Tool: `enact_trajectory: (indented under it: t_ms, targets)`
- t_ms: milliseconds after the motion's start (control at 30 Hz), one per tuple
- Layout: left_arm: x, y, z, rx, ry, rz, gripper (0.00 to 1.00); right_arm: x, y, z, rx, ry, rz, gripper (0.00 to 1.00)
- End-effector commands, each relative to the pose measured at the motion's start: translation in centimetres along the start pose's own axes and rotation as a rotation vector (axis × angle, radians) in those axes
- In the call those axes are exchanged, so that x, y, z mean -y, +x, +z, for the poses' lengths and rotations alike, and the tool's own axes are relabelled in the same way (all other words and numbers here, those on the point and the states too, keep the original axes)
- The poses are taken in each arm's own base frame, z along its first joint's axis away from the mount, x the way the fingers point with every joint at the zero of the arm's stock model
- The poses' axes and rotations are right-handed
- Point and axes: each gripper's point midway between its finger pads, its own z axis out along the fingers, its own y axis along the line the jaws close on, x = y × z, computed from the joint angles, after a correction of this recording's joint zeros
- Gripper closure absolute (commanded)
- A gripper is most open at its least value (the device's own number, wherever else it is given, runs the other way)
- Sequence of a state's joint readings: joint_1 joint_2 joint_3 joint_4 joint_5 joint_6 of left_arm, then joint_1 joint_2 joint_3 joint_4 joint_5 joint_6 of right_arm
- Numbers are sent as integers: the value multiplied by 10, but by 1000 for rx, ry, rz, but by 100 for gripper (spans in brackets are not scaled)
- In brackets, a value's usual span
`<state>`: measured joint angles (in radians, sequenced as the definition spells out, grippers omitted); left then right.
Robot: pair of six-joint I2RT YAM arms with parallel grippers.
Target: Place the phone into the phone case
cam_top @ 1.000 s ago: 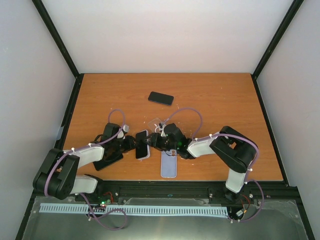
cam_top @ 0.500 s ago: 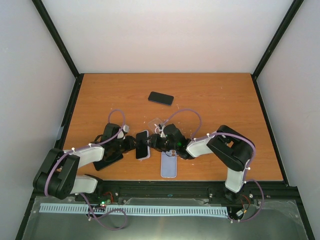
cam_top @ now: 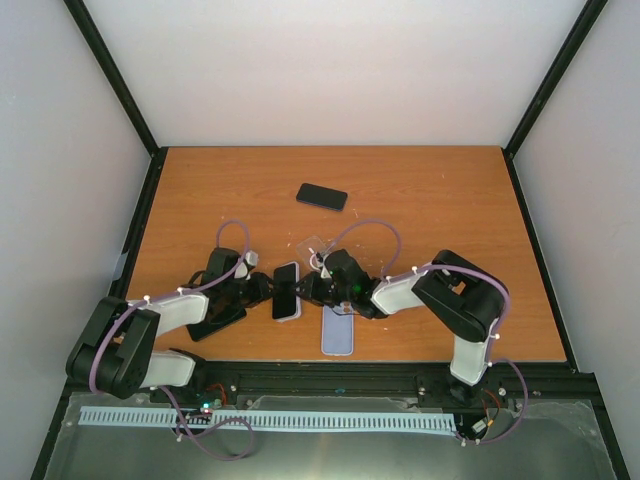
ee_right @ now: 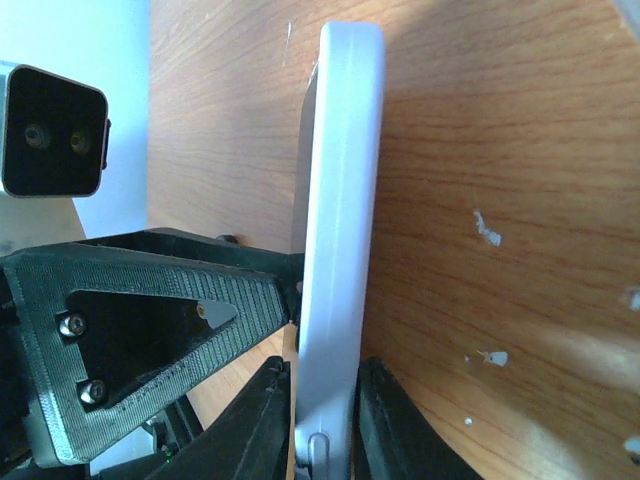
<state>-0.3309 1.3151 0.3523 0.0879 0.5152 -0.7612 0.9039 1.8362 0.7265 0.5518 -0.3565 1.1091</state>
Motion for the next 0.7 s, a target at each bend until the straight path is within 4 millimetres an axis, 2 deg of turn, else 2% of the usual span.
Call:
enact_trajectory:
  t_ms: [0,200,333,467,567,667]
  targets:
    - [23,6,-1,-37,101,13,66,-16,3,6,-23,-55,-33,82]
    - [33,3,-6,-34,127,16,65,-22,0,-2,-6,-71,-54,91]
    - [48,-8,-19,-2,131,49,53,-34,-6,-17,12,-105,-90,92]
    - [77,-21,-41,58,184,108,34,-53,-11,-41,34,-163,-145,95]
    - [96,-29,-59,93,217,145,25,-65,-12,-59,33,-202,-174,95]
    - [118,-32,-79,111,284,190,18,-85,-10,-83,25,-290,-208,94]
